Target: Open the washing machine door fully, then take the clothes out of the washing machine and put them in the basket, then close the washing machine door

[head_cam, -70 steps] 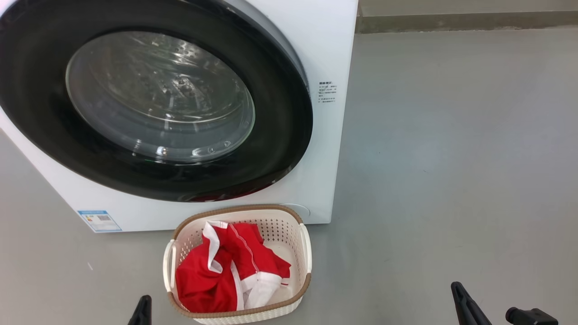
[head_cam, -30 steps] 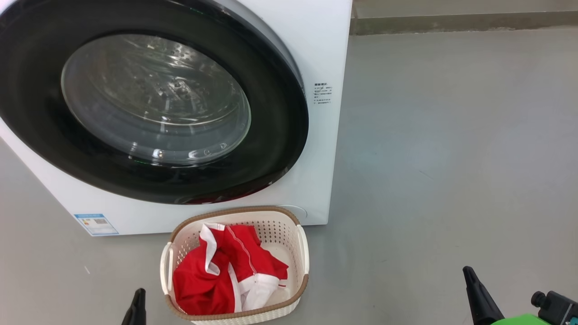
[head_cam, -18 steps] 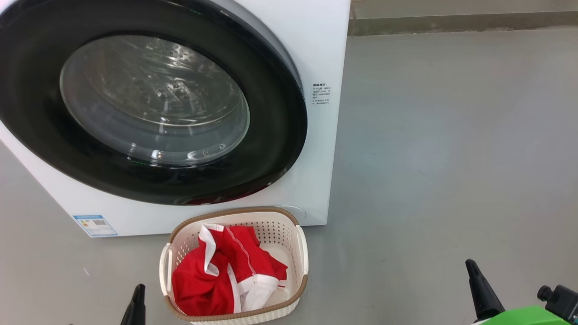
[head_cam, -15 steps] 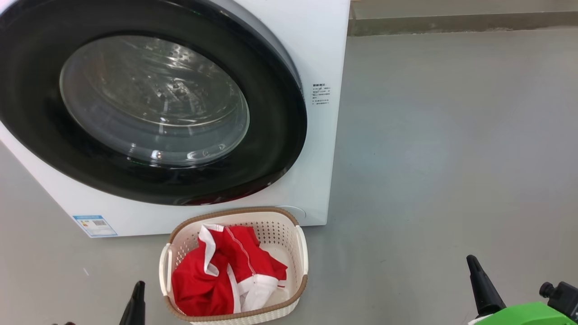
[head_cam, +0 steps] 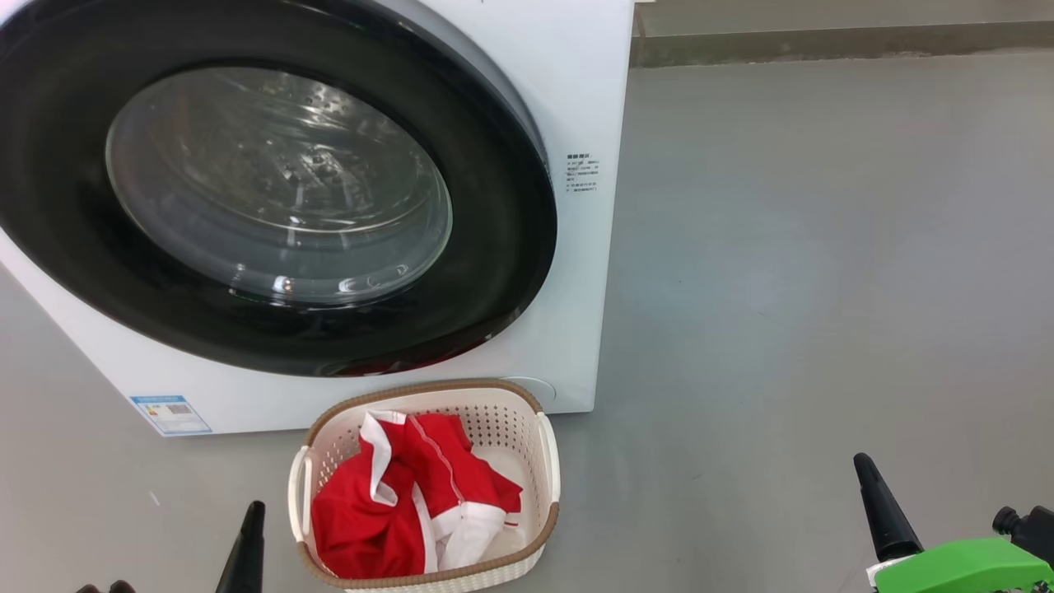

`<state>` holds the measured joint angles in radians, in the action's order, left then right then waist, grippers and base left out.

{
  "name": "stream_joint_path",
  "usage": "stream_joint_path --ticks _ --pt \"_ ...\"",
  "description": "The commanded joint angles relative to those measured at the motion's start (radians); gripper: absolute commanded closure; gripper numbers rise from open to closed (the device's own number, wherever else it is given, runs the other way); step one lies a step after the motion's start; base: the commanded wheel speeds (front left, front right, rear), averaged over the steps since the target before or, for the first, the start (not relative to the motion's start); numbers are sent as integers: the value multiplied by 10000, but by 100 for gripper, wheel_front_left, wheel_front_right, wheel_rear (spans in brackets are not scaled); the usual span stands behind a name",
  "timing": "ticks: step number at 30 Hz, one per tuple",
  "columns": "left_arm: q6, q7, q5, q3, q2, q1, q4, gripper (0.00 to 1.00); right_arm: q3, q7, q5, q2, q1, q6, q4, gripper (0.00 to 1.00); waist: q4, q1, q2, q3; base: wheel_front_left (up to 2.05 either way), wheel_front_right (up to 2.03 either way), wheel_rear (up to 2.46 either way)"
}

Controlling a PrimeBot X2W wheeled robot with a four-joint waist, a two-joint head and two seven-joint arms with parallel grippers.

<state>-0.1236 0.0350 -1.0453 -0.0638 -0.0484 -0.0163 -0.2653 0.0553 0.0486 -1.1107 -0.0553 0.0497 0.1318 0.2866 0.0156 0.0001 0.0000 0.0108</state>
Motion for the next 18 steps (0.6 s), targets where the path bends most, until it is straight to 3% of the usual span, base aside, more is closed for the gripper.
stream_joint_path --ticks 1,18 --pt "-44 -103 -387 -270 -69 425 216 100 -33 -87 -326 -102 -524 -7 -289 100 -6 0 0 -3 0 0 0" --pt "-53 -564 -2130 -349 -52 697 212 100 130 -562 -1908 -83 -869 -8 -334 100 -56 0 0 -28 0 0 0"
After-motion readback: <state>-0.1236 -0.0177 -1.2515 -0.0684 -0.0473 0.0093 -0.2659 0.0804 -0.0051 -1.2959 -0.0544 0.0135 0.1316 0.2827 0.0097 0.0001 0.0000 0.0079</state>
